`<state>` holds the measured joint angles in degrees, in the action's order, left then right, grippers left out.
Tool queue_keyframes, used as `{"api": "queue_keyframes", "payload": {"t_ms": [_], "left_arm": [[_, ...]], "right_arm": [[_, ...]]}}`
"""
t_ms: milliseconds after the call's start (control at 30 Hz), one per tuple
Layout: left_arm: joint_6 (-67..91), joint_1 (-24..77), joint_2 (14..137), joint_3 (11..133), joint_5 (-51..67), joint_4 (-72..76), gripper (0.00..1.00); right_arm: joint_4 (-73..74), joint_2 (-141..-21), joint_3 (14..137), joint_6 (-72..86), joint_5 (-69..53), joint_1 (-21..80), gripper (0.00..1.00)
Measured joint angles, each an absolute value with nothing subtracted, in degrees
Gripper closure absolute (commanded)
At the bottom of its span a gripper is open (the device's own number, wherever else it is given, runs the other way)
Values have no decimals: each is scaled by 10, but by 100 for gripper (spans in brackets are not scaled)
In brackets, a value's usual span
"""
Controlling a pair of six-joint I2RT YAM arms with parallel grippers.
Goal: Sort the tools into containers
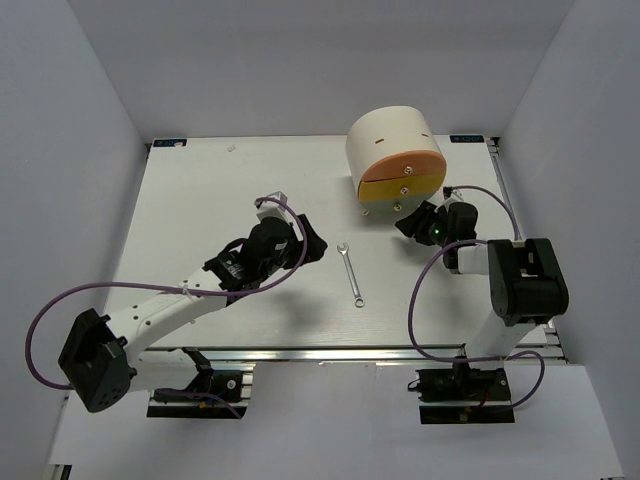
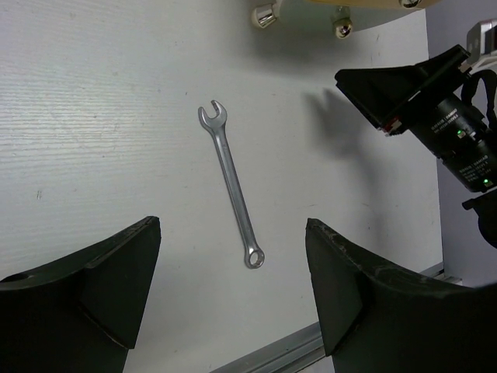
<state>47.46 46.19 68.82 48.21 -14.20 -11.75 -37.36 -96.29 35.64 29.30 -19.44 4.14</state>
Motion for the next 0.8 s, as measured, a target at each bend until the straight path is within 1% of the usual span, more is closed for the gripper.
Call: {"api": "queue_keyframes", "payload": {"t_ms": [200, 467, 567, 600, 667, 700, 767, 800], "left_arm": [[474, 462, 696, 482, -142, -120, 15], [474, 462, 712, 485, -142, -122, 15], [474, 462, 719, 487, -142, -122, 15], [473, 462, 721, 488, -141, -122, 15], [472, 462, 725, 489, -141, -122, 15], [472, 462, 727, 490, -141, -123, 15], [471, 462, 729, 492, -141, -124, 15], [471, 462, 729, 492, -141, -124, 15]], "right_arm": [[-419, -1029, 404, 350, -182, 42, 48], [-441, -1066, 467, 385, -179, 50, 52], [-443, -1073, 475, 390, -177, 57, 58], [-443, -1073, 476, 391, -177, 58, 64], [-441, -1074, 476, 392, -168, 63, 69], [-442, -1075, 476, 395, -166, 64, 75], [-444, -1077, 476, 398, -162, 65, 81], [-444, -1077, 476, 400, -161, 66, 86]]}}
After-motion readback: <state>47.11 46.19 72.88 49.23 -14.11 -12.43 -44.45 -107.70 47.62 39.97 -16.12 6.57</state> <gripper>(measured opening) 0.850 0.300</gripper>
